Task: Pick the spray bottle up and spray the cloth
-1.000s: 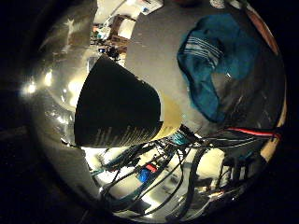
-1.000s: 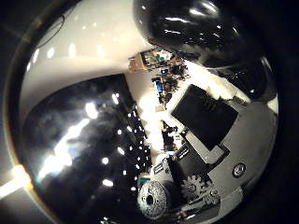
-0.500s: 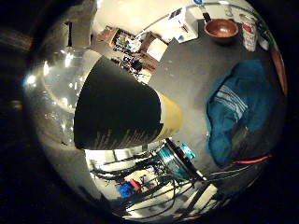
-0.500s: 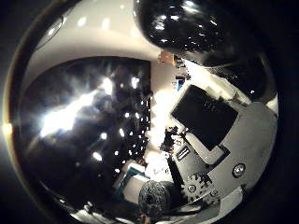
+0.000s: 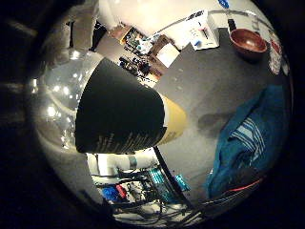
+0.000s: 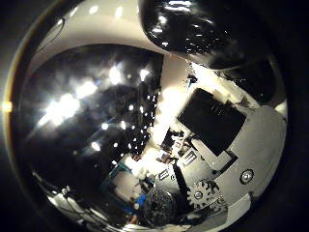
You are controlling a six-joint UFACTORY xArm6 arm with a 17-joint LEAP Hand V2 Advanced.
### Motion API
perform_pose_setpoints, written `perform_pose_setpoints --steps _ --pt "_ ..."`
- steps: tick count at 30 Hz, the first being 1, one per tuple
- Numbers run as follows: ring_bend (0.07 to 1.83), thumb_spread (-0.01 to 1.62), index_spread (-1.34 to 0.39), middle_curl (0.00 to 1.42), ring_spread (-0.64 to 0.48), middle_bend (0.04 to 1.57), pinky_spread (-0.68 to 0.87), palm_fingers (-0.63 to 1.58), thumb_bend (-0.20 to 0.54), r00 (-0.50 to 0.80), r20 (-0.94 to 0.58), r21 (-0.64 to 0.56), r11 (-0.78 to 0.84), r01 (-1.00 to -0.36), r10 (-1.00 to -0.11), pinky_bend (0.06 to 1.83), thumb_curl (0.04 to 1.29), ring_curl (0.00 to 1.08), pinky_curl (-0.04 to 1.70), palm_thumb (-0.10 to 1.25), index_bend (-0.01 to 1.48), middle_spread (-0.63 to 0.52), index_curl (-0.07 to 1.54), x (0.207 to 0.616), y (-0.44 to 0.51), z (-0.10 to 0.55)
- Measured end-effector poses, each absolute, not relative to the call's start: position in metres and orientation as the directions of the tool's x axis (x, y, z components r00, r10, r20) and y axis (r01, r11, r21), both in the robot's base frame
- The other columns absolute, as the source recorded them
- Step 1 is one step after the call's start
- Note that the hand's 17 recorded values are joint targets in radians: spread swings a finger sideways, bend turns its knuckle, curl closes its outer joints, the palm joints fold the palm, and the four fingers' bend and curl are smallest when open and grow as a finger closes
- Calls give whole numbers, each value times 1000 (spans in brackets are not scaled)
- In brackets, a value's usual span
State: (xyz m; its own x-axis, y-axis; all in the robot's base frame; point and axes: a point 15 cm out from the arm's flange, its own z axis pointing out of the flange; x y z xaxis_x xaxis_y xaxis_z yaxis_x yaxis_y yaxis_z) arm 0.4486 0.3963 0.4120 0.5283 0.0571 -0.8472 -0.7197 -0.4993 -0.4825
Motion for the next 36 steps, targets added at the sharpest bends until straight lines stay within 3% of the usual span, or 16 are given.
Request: perform_pose_setpoints --steps 14,29,36 --pt "1487 992 -233 617 -162 1360 -212 1185 -18 530 -848 -441 -538 -719 -14 1039 738 586 1256 967 1117 -93 757 447 452 333" --pt "1486 970 -219 618 -159 1358 -215 1174 -18 526 -849 -413 -561 -718 -47 1037 741 588 1242 943 1117 -90 774 448 455 300" --pt "1403 847 -206 569 -131 1212 -269 1144 -43 533 -844 -408 -568 -715 -65 962 724 539 1079 832 948 -61 728 454 442 294"
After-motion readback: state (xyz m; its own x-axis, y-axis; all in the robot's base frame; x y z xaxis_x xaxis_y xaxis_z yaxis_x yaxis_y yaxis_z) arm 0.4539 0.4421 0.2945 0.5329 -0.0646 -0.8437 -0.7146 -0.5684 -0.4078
